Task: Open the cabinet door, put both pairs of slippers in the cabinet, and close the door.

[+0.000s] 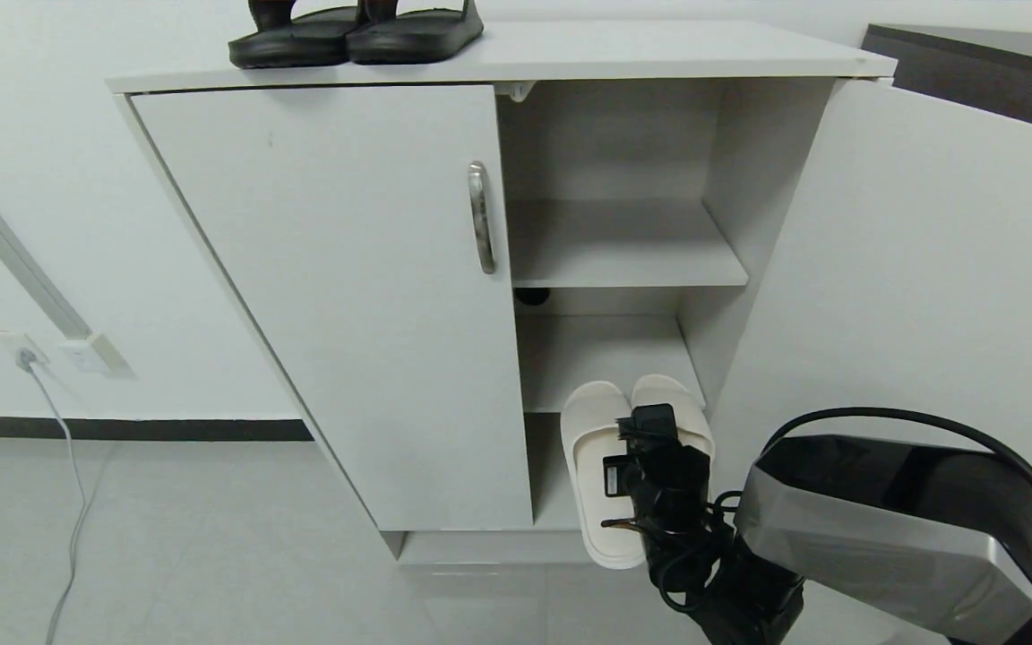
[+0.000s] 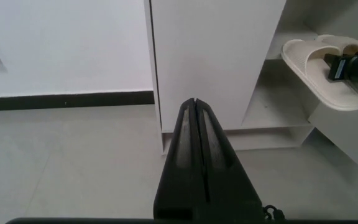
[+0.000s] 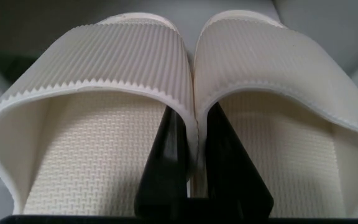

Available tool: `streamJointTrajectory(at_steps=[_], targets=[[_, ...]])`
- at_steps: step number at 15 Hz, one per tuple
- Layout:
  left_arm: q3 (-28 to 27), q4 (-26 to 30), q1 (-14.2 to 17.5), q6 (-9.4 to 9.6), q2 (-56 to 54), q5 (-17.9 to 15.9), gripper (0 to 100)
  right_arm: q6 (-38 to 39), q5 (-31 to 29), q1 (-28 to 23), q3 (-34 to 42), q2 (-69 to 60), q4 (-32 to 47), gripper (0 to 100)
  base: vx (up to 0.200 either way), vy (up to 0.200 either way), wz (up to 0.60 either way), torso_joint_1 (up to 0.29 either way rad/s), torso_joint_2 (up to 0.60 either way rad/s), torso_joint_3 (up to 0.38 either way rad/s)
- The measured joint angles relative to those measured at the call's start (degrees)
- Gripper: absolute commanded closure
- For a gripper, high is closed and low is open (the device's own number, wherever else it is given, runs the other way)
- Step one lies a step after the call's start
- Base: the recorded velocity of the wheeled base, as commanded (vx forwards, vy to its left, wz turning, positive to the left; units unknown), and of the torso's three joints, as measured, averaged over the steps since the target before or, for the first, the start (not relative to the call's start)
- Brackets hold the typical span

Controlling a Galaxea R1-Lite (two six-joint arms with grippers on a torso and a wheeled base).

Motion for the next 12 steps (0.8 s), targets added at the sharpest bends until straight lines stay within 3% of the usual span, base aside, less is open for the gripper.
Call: streamJointTrajectory(at_steps=[2,12], targets=[[0.0,0.0,0.0,0.00,0.0,0.0,100,0.0,0.0,0.0,0.1,0.0,0.0,100,0.200,0.000,0.00,0.002,0.01,0.002],[0.0,0.0,0.0,-0.09,0.0,0.1,100,0.0,0.4,-1.4,-1.8,0.0,2.9,100,0.000,0.000,0.00,0.000,0.00,0.000]])
